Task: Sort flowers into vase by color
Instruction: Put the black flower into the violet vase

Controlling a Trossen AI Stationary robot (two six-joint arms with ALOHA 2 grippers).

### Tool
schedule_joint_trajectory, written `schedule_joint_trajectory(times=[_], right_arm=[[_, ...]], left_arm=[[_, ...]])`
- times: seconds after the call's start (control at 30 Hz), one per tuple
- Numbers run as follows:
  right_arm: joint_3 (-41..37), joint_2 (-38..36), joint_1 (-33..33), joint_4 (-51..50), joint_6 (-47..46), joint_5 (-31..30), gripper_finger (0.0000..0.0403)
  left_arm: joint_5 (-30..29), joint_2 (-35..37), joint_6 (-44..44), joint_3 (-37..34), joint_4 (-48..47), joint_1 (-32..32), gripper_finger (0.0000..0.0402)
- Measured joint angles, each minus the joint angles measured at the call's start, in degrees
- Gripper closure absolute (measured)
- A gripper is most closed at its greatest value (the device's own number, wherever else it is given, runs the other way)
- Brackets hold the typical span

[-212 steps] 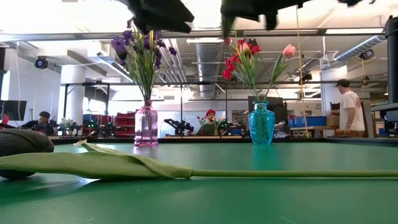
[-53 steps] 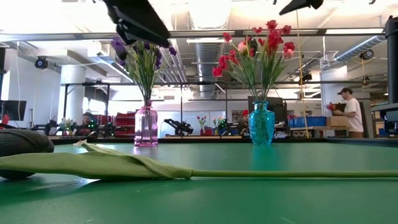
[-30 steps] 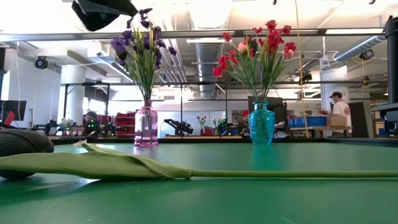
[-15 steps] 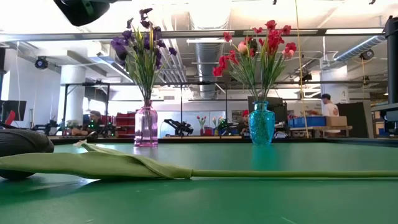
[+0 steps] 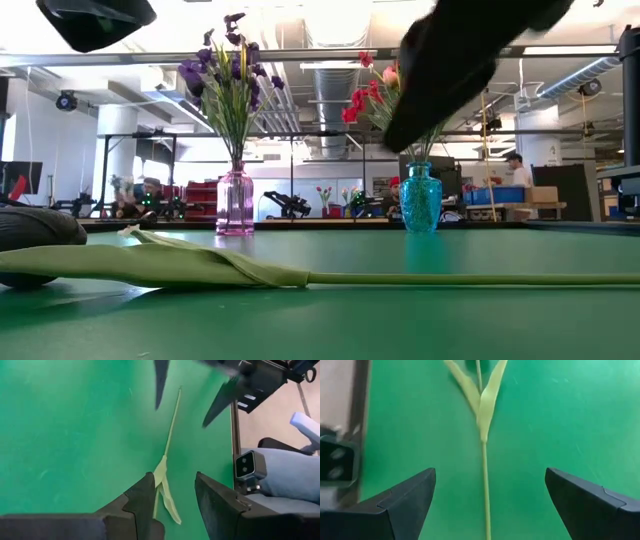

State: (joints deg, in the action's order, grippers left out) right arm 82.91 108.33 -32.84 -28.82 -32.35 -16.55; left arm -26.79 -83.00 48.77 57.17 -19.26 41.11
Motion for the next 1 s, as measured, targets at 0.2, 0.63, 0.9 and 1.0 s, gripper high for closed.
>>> schedule_joint_trajectory(times=[0.2, 0.63, 0.9, 1.0], right_arm=[[1.18, 5.65, 0.72, 8.15, 3.60, -3.00, 0.0035], [3.08, 12.76, 1.02, 16.03, 5.21, -2.46, 0.0157], [3.23, 15.26, 1.95, 17.40, 5.22, -2.52, 0.0268], [3.23, 15.34, 2.23, 17.31, 4.99, -2.57, 0.0320]], left_arm=[[-2.82, -1.47, 3.33, 0.00, 0.40, 2.12, 0.0273], [-5.19, -3.33, 4.54, 0.00, 6.14, 2.83, 0.0273], [-6.10, -4.20, 4.25, 0.00, 6.75, 2.86, 0.0273], [-7.05, -4.37, 4.17, 0.00, 6.75, 2.86, 0.0273]])
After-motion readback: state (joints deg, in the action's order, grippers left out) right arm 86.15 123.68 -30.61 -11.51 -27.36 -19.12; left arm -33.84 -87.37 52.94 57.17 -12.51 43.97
